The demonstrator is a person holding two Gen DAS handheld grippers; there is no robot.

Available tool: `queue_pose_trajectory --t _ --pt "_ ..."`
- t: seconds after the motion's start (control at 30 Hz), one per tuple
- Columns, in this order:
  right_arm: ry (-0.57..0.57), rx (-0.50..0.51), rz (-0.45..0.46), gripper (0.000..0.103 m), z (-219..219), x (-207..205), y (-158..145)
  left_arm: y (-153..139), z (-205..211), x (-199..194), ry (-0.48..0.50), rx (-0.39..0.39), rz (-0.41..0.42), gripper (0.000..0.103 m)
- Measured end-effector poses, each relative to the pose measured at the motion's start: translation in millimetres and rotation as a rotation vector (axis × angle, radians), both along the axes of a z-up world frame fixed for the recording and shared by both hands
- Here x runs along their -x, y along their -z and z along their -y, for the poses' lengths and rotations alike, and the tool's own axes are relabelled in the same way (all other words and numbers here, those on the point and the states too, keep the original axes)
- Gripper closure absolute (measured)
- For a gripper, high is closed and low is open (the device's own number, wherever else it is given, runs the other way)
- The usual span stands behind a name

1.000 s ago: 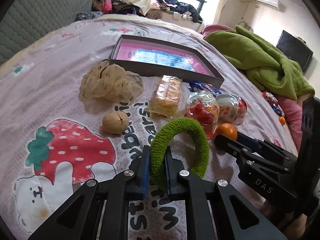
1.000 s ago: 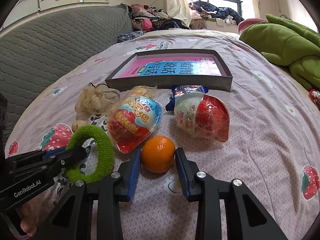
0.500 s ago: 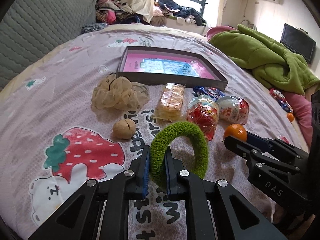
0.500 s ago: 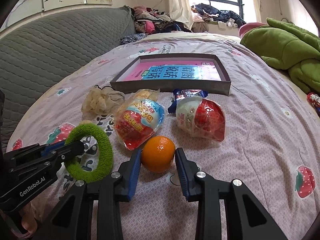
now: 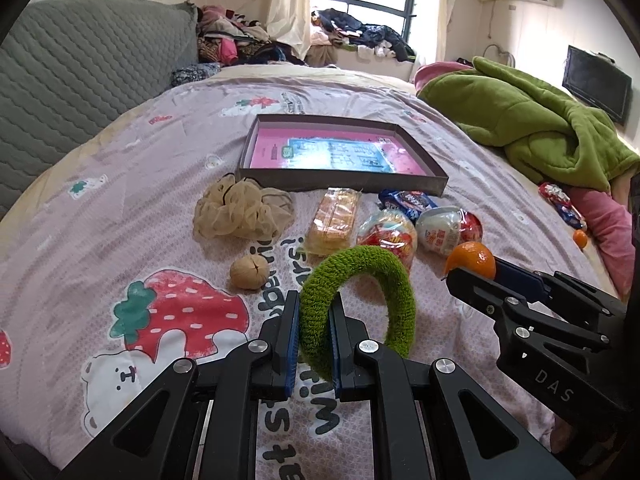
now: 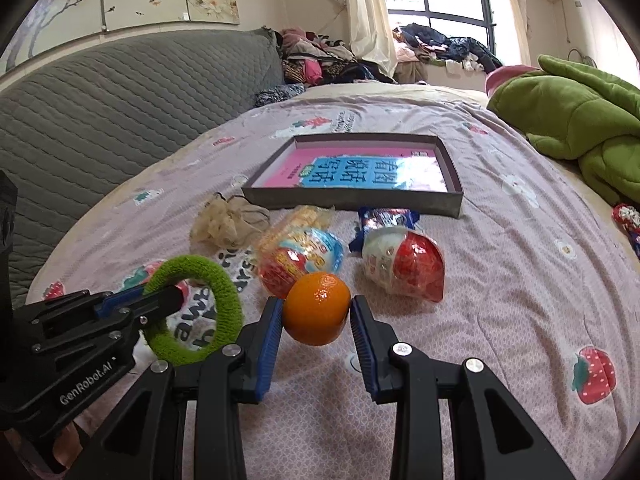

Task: Organize objects
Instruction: 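Lift the ring and orange and carry both over the grey tray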

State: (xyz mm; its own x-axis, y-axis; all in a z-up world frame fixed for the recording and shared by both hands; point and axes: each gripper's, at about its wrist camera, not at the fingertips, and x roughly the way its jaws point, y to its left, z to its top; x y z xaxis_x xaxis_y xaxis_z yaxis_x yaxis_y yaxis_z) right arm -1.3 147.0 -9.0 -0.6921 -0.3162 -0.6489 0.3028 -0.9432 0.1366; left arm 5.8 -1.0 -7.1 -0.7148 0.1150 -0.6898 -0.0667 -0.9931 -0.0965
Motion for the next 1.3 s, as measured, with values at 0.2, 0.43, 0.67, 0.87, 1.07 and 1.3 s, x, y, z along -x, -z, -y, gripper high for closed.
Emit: queue_pose_trajectory --t 0.2,0.43,0.67,0.87,1.07,1.3 --pt "-0.009 0.009 -0.039 0.068 0.7 1.7 -15.7 -9.6 -2.5 3.2 -0.014 0.009 -0.015 0.090" --pt "-0.024 0.011 -0.070 0.068 1.5 10.0 -32.7 -22.5 -1.9 14.2 -0.036 0.012 -0.033 0.090" --pt "-0.042 0.014 -0.098 0.068 5.2 19.3 -45.7 -33.5 0.1 25.4 -0.057 0.024 -0.059 0.090" --pt "-0.058 0.011 -0.129 0.068 6.4 28.8 -55.9 -40.7 3.8 37.3 -0.074 0.024 -0.070 0.090" --pt "-0.059 0.019 -0.127 0.068 -0.2 40.1 -57.1 -46.1 5.4 50.9 -0.088 0.018 -0.078 0.090" --pt "-0.042 0.025 -0.115 0.068 -13.5 52.3 -58.0 -52.8 3.0 67.1 -0.091 0.019 -0.090 0.090"
